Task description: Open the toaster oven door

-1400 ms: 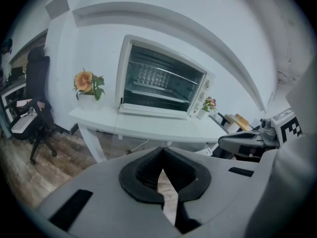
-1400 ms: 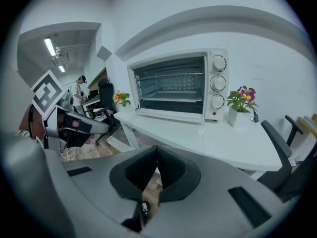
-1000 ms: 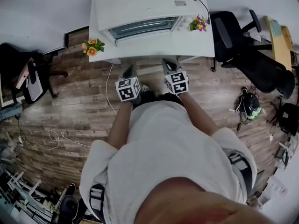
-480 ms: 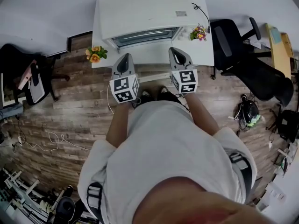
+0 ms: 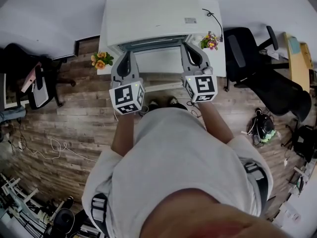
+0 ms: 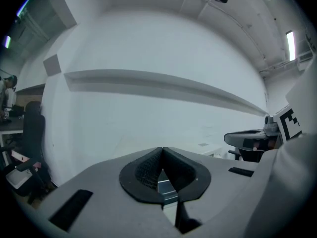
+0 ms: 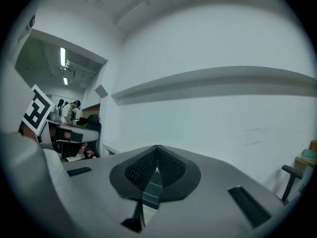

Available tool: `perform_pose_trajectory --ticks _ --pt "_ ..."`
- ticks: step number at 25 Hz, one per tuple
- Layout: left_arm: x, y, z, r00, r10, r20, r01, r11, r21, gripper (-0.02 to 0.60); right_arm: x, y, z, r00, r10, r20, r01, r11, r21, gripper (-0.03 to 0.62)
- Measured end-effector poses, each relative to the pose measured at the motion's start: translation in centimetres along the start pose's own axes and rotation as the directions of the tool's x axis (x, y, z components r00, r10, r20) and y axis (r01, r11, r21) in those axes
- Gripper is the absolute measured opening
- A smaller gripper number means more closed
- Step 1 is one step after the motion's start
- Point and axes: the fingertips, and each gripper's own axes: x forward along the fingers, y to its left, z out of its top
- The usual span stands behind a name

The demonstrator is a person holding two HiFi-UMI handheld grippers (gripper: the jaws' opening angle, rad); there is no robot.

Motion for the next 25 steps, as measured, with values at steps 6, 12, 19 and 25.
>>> perform_pose_trajectory --ticks 6,12,19,25 --pt "0.6 -0.9 0.6 1.000 0.001 0.011 -0.001 1.000 0.014 0.018 -0.5 -1.6 0.8 1.000 -0.009 0.027 0.009 1.000 0.000 -0.002" --pt "0.6 -1.9 0.6 1.000 0.001 0.013 -0.001 1.000 0.010 0.018 -1.0 -2.4 0.8 0.999 -0.010 0.040 0.010 1.000 0.017 -0.003" --pt "0.2 -2.5 0.6 1.000 0.003 0.016 -0.003 1.000 0.013 0.018 -1.6 -2.4 0.9 0.999 -0.001 0.044 0.001 1.000 -0.003 -0.002" --pt "0.0 -2.6 0.5 1.000 0.005 0.016 -0.005 1.000 0.016 0.018 -2.0 -2.8 0.6 0.999 -0.010 0.035 0.010 1.000 0.003 -0.003"
